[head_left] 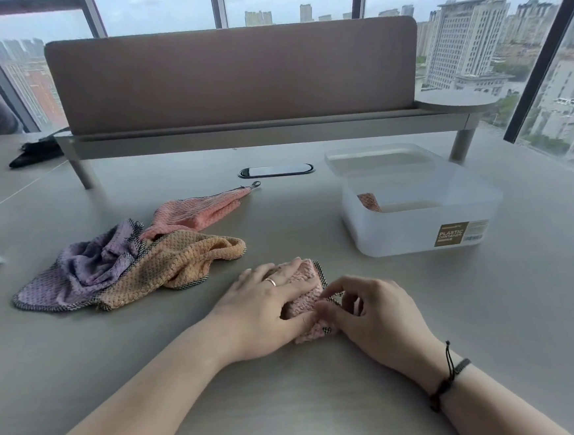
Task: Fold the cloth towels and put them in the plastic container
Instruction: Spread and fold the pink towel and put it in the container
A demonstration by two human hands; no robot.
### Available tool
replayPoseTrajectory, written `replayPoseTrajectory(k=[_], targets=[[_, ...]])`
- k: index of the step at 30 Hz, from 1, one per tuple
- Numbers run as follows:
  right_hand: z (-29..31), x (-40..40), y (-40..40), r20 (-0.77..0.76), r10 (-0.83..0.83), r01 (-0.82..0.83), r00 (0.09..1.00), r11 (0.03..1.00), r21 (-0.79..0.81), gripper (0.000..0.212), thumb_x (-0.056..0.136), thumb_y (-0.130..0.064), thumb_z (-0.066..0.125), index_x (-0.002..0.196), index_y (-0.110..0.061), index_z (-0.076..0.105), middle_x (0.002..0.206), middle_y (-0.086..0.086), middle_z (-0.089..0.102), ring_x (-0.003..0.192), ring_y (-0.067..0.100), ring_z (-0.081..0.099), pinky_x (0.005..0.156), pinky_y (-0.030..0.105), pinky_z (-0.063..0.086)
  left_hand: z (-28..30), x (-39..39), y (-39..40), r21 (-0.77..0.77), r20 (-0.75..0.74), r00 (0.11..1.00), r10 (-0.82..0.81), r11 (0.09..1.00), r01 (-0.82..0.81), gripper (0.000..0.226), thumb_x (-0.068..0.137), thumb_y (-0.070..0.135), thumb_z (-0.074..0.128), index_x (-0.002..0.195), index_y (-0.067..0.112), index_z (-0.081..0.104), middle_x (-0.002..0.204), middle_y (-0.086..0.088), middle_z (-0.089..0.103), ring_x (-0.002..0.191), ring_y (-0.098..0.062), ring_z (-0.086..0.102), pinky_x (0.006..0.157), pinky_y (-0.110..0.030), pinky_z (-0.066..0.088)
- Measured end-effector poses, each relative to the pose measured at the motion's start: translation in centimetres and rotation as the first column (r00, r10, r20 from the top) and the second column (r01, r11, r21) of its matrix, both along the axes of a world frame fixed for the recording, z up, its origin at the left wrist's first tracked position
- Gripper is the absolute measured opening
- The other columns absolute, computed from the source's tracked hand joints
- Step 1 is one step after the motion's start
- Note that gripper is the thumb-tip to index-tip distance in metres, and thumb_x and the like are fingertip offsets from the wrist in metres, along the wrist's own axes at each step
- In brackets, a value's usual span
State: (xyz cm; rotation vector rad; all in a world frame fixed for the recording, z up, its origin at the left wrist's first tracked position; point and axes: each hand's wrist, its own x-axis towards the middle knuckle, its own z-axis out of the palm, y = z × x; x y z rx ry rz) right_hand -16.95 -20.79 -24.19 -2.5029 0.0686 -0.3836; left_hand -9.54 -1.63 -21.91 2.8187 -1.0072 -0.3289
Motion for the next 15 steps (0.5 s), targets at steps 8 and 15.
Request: replayPoseTrajectory(k=[8, 15], targets=[[0.2, -0.1, 0.2, -0.033, -0.026, 0.028, 0.999, 0.997, 0.073, 0.017, 0.071, -0.055, 0.073, 0.082, -0.043, 0.069, 0.068, -0.018, 0.067, 0.065, 0.001, 0.060, 0.061, 0.023, 0.051, 1.0, -1.3, -1.3, -0.579, -0.459, 0.838, 0.293, 0.617, -0.533, 0.073, 0.077, 0.044, 0.081, 0.139, 0.043, 0.042, 0.139, 0.008, 0.046, 0.127, -0.013, 0.051, 0.112, -0.032, 0.038], [0.1, -0.2, -0.2, -0.054, 0.010, -0.002, 0.998, 0.988, 0.157, 0.021, 0.068, -0.054, 0.076, 0.080, -0.038, 0.069, 0.071, -0.022, 0.068, 0.061, 0.001, 0.060, 0.061, 0.025, 0.051, 0.9, -1.1, -2.1, -0.496, -0.791, 0.588, 0.169, 0.386, -0.778, 0.035, 0.082, 0.016, 0.080, 0.115, 0.008, 0.067, 0.102, -0.012, 0.077, 0.097, -0.031, 0.073, 0.088, -0.050, 0.059]])
